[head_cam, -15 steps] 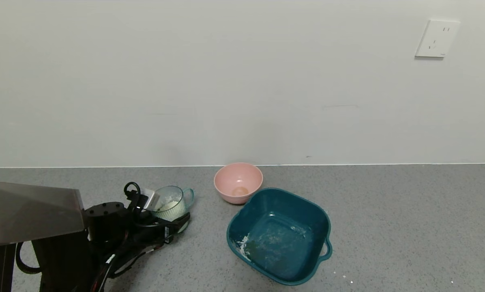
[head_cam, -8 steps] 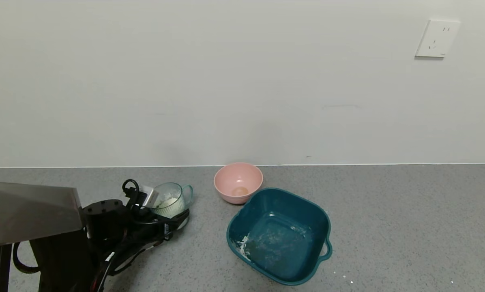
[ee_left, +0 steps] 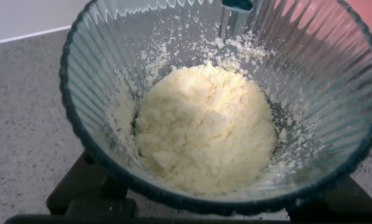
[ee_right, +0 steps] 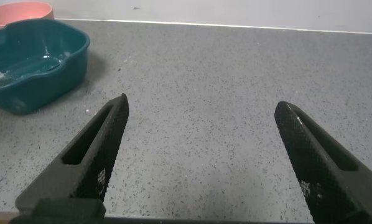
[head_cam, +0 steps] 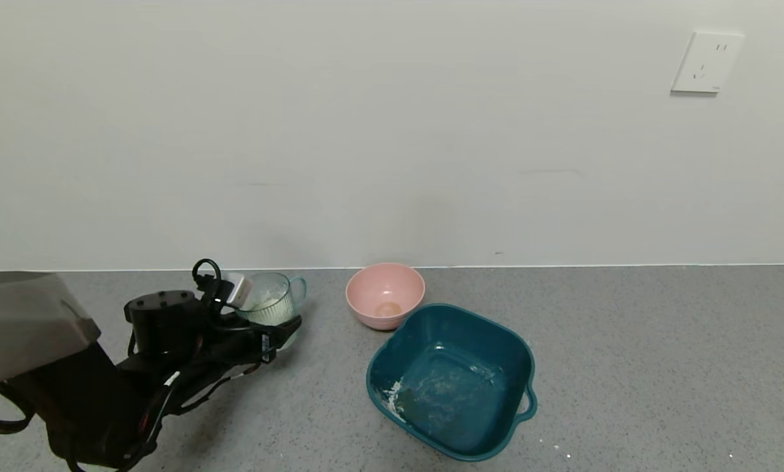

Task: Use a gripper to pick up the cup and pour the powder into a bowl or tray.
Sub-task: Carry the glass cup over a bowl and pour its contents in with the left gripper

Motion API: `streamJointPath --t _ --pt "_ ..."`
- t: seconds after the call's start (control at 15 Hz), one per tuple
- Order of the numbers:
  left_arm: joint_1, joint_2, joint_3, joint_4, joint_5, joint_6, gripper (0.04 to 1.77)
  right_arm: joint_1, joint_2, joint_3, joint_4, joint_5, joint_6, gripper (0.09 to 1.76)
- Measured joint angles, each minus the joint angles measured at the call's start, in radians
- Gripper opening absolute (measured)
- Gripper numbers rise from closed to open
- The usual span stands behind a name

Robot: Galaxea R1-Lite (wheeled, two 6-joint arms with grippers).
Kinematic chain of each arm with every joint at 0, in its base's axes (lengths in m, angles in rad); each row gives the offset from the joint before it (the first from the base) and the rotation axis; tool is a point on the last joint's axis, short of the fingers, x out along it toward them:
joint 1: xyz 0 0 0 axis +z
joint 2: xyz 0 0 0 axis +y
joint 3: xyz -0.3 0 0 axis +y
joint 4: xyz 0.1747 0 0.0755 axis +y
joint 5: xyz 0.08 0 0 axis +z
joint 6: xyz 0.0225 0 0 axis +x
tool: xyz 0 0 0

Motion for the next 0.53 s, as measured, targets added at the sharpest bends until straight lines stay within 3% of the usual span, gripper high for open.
streamJointPath --t 0.33,0.53 --pt "-0.052 -0.101 -0.174 0.261 0.119 0.006 1.31 0.000 0.000 0.000 0.000 0.000 0.000 1.71" --pt "-0.103 -0.120 -0.264 0.368 0.242 0.020 1.31 0.000 0.000 0.000 0.000 0.001 0.000 1.71"
